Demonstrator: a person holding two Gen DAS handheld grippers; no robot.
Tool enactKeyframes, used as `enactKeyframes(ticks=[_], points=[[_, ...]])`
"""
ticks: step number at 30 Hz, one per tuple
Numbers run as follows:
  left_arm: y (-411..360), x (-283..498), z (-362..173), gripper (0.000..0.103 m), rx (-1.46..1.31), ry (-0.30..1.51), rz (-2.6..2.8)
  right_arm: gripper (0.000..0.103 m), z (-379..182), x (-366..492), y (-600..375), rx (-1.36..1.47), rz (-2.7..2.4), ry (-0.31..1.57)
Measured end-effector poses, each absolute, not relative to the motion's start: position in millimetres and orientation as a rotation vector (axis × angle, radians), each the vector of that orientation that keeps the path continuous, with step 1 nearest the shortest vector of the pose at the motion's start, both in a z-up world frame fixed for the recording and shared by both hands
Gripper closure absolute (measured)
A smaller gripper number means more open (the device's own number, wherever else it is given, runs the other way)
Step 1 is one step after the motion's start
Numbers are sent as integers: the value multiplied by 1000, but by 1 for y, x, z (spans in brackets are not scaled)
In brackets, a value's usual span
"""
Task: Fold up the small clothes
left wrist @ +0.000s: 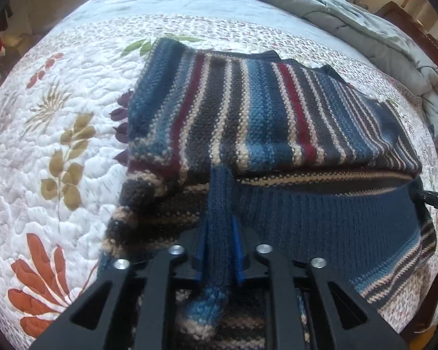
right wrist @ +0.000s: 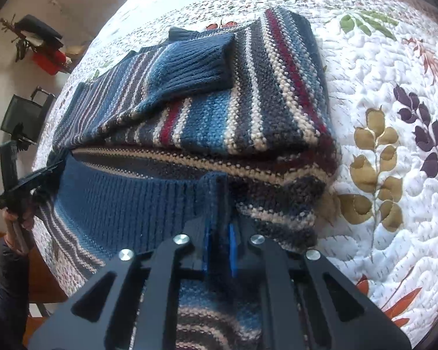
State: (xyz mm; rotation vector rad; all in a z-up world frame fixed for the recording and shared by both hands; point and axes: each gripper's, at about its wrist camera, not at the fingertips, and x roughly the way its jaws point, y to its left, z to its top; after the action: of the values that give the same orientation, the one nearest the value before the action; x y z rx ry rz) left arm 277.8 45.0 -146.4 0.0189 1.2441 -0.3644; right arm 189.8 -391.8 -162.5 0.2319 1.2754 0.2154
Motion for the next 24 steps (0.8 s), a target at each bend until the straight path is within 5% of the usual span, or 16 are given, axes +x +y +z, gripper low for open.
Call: enactKeyframes(ticks=[3, 5, 8, 11, 13, 15, 24], points=[[42, 276, -141, 45, 2, 1275, -407, 77, -157, 189, -388, 206, 225, 1283], [37, 276, -138, 43, 31, 1276, -419, 64, -152, 189, -385, 201, 241, 1281], [24, 280, -142, 40, 76, 1294, -434, 60, -151, 190, -378, 167, 254, 1293], [15, 286, -151, 49, 96, 1310, -429, 74, -158, 192, -375, 146, 260, 1311], [12, 285, -149, 68, 74, 1310, -454, 94, -160, 191, -375, 164, 277, 1310], [12, 280, -144, 92, 82, 1289, -443, 94, -158, 190, -378, 210, 303, 1303], [33, 286, -90, 93, -44, 1161, -443, 95, -109, 194, -390, 256, 361, 1182]])
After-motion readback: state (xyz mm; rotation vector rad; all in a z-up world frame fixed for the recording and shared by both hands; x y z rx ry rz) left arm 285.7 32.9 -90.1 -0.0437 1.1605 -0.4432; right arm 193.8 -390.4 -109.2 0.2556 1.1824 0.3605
